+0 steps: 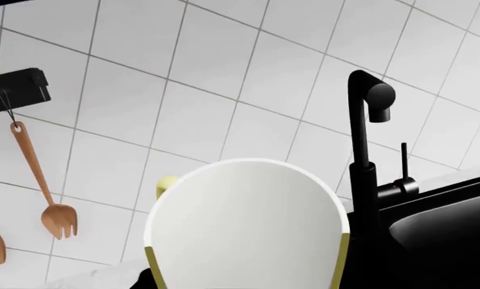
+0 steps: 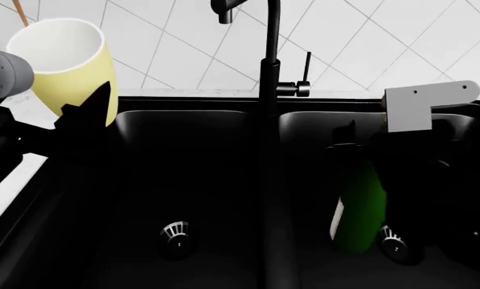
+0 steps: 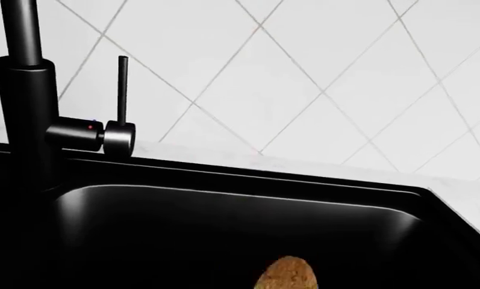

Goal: Pick the cup and bottle and place them in the sink. Then turn on the water.

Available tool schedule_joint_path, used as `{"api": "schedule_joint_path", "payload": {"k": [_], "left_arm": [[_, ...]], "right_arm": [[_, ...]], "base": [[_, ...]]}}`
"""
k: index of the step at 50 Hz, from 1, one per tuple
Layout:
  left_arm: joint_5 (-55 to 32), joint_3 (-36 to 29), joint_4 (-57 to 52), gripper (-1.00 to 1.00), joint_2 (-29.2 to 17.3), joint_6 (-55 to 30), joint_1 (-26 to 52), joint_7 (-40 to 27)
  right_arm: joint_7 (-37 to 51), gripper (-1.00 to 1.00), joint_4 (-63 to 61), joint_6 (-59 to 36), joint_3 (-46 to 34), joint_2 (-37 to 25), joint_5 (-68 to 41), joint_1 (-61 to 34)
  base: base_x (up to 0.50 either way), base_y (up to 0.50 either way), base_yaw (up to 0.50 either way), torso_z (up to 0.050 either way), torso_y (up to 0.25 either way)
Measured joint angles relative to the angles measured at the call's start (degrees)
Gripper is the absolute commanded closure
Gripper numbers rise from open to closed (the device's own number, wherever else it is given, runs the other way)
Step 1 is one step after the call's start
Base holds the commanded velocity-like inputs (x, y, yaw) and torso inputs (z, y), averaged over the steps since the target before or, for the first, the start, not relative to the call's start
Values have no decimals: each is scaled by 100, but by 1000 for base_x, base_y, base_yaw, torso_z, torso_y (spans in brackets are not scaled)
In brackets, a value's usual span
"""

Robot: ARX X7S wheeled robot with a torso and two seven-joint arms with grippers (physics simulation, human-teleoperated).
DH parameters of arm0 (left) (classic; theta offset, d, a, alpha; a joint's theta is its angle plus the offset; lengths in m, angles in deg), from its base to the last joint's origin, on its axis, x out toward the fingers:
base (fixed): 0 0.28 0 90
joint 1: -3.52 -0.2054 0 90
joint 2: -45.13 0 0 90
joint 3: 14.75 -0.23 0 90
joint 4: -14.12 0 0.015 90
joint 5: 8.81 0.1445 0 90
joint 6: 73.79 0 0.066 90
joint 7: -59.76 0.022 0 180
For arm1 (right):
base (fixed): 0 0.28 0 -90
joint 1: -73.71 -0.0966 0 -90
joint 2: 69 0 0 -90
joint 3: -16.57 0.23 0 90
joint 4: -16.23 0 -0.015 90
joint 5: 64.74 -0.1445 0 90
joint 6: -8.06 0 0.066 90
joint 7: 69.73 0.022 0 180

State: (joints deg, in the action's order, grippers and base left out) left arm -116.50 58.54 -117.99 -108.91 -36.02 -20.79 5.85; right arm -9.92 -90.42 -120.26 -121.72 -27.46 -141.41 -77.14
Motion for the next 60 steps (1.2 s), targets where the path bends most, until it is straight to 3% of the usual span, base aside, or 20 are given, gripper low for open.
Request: {"api": "schedule_joint_path", "payload": {"k": [29,60], "left_arm": [[-9,2,6,100,-4,7,11,4],[17,9,-8,100,0,28,-26,18]], "right_arm": [[135,-100,-234,-18,252,-167,-245,-157],[1159,-100,-912,-1098,737,-409,-1780,-1996]], "base": [[0,0,0,0,0],[0,0,0,0,0]]}}
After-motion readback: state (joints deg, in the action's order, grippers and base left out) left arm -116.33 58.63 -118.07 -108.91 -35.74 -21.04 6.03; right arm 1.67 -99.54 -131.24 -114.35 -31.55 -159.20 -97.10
